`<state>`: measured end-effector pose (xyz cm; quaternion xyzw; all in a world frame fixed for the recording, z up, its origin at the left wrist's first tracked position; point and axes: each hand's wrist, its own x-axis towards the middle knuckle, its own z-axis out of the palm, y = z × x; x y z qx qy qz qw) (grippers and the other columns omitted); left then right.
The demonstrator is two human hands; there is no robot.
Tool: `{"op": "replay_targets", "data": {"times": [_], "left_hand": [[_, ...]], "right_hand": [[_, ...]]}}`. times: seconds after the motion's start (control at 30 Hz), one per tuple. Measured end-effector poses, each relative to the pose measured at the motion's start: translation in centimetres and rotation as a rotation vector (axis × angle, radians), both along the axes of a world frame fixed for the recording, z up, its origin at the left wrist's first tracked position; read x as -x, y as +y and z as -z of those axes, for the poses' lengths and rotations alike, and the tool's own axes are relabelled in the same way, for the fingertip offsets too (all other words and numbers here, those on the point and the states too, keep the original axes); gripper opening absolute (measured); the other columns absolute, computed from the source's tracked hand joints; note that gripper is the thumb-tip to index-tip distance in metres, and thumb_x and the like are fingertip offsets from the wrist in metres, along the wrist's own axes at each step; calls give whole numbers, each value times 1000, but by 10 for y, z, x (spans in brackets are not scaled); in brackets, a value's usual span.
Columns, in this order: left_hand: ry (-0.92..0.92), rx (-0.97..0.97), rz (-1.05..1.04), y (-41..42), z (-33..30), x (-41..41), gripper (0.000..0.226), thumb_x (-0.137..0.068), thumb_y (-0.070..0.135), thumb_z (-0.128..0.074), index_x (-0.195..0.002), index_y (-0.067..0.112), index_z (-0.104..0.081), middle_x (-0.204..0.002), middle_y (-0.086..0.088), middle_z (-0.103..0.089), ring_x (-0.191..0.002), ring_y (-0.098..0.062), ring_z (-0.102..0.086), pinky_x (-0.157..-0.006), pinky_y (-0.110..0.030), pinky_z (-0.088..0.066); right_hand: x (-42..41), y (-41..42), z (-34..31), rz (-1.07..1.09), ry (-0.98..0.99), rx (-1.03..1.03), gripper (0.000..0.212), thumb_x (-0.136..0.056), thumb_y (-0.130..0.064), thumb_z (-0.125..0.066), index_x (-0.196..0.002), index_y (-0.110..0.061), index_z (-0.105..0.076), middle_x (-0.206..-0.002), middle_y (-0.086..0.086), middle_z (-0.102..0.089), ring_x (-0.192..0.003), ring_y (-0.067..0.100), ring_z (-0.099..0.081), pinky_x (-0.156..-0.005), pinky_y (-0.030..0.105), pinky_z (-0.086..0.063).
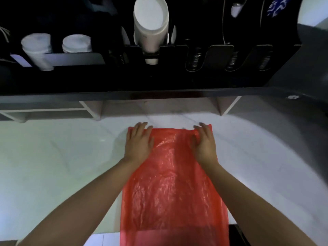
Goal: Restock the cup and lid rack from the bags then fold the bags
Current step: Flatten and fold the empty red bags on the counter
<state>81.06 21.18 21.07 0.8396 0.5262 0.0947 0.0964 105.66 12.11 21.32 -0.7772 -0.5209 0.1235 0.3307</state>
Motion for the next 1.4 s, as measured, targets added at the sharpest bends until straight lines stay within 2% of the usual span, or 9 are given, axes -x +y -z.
{"op": "replay_targets", "data": {"times": [0.07,0.17,0.33,0.6,0.93,1.1,1.23,1.33,1.4], "left_hand": [[75,75,24,-5,8,-13,56,-104,44,-31,-156,23,-32,-166,-3,-24,-155,-24,-11,-124,-53,-13],[170,185,2,-9,27,-18,63,-104,53,-16,-162,27,-10,-170,0,2,-156,-20,10,-125,-54,-1],[196,211,-15,-18,49,1,67,-101,64,-11,-161,38,1,-168,8,17,-154,-20,19,-124,-53,8],[152,111,-27,-15,63,16,70,-97,74,-13,-160,43,-6,-170,6,6,-155,-22,15,-125,-51,5],[233,197,11,29,46,-3,75,-92,78,2,-158,43,5,-168,2,18,-152,-23,26,-122,-51,15],[121,129,28,-42,22,-2,67,-100,64,-9,-161,36,-7,-170,0,5,-155,-21,16,-124,-53,5],[160,210,-18,-89,33,23,65,-101,61,-12,-161,36,-10,-170,1,4,-156,-22,13,-125,-51,1],[164,226,8,-97,49,46,65,-101,65,-9,-160,39,-2,-169,6,15,-153,-18,21,-125,-47,8],[140,179,34,-97,58,56,64,-102,65,-12,-160,40,-4,-169,7,11,-154,-18,19,-124,-44,10]], "right_hand": [[23,11,7,-182,-149,52,45,-98,-17,-59,-142,-14,-53,-158,10,-38,-143,31,-38,-117,48,-34],[57,23,21,-338,-261,277,57,-106,-41,-33,-159,-20,-27,-169,4,-10,-156,24,-2,-126,49,-8],[56,4,57,-293,-322,460,62,-102,-62,-15,-160,-41,-3,-167,-8,15,-152,15,24,-123,50,13],[-4,-12,56,-106,-382,486,64,-100,-69,-6,-159,-43,1,-169,-4,6,-154,17,19,-124,46,9],[-16,25,39,-136,-378,582,66,-100,-66,-3,-159,-38,9,-167,2,19,-152,22,25,-123,48,12],[52,-16,22,-277,-334,406,63,-103,-59,-10,-160,-36,1,-168,0,14,-153,20,22,-122,45,16],[87,-53,35,-314,-323,461,63,-103,-57,-17,-161,-35,-3,-168,-2,14,-154,20,19,-124,46,12],[78,-70,47,-324,-310,526,63,-104,-60,-17,-160,-38,1,-167,-3,18,-152,18,25,-124,47,13],[61,-80,52,-303,-319,527,64,-103,-62,-17,-159,-40,3,-167,-4,20,-150,17,29,-123,48,14]]}}
